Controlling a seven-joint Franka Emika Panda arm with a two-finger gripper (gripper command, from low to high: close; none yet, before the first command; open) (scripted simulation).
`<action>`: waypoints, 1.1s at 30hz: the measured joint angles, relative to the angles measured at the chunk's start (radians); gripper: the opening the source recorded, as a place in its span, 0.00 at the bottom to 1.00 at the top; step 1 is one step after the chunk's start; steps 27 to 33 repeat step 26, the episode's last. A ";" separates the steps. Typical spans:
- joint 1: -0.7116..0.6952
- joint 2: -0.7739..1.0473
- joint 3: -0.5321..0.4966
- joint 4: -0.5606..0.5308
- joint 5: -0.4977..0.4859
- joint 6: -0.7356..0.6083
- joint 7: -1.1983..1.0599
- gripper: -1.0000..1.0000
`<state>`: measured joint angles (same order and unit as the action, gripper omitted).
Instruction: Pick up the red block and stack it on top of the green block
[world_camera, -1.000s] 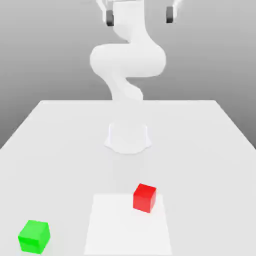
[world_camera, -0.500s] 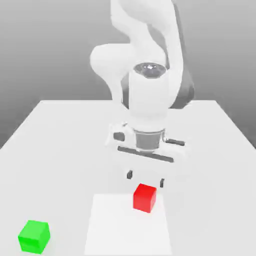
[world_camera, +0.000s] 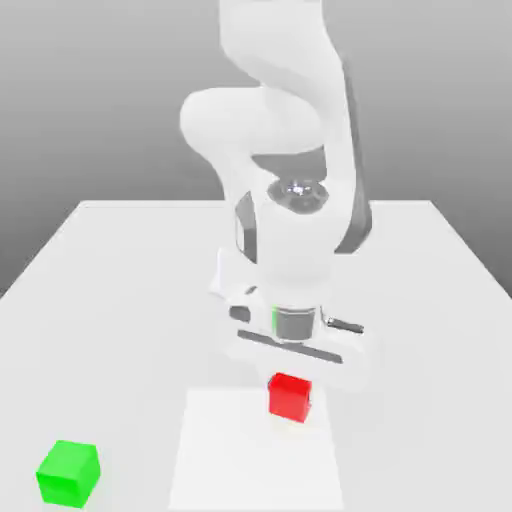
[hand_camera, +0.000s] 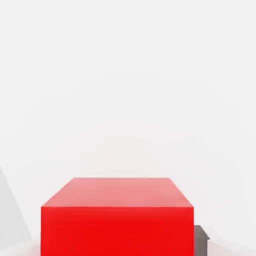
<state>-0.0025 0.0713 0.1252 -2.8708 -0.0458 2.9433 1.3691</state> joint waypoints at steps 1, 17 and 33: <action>0.006 -0.036 0.004 -0.005 0.024 -0.030 -0.017 0.00; -0.310 0.089 -0.193 0.444 0.090 -0.358 -0.438 0.00; -0.360 0.264 -0.205 0.513 0.108 -0.252 -0.502 1.00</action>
